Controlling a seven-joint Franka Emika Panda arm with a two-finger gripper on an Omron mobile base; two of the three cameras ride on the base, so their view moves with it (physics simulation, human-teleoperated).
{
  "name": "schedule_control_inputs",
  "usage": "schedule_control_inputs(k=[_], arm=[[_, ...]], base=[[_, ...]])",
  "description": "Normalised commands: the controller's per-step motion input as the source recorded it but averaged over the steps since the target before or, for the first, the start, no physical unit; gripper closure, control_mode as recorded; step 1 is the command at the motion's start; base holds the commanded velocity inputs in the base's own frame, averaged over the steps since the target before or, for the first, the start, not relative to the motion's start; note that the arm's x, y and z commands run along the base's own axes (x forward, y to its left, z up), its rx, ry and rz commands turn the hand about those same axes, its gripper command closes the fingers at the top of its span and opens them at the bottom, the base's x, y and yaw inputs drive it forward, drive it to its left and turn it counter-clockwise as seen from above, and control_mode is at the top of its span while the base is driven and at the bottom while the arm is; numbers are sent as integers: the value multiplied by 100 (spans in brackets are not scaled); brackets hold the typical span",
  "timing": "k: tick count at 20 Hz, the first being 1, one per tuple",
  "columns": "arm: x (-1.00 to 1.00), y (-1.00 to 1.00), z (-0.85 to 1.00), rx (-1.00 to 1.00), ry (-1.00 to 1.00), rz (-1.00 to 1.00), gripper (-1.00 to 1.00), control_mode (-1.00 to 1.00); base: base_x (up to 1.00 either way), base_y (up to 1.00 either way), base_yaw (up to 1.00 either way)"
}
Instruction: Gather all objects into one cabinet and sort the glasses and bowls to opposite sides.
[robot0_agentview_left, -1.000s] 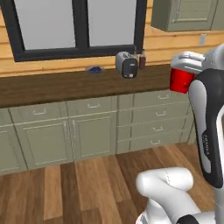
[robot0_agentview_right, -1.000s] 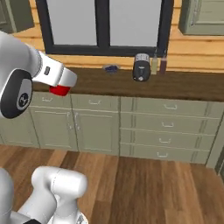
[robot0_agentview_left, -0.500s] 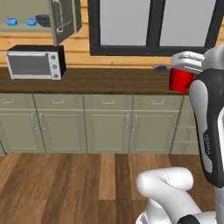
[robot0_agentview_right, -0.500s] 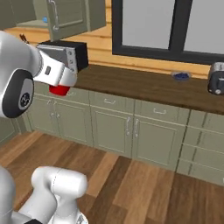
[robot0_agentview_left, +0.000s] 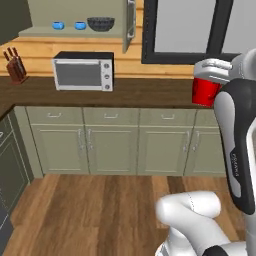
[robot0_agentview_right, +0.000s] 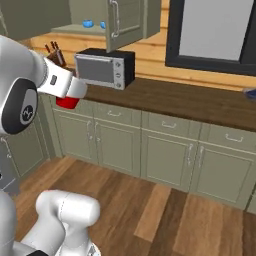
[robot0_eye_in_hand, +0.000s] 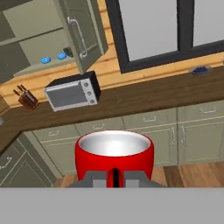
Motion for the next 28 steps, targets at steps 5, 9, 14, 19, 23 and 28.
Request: schedule_control_inputs(k=[5, 9, 14, 19, 23, 28], arm=[[0, 0, 0, 0, 0, 0, 100, 100], [0, 0, 0, 0, 0, 0, 100, 100], [0, 0, 0, 0, 0, 0, 100, 100], [0, 0, 0, 0, 0, 0, 100, 100], [0, 0, 0, 0, 0, 0, 100, 100], [0, 0, 0, 0, 0, 0, 100, 100]], base=[[28, 100, 11], [65, 100, 16], [98, 38, 23], [100, 1, 24], [100, 2, 23], [100, 17, 1]])
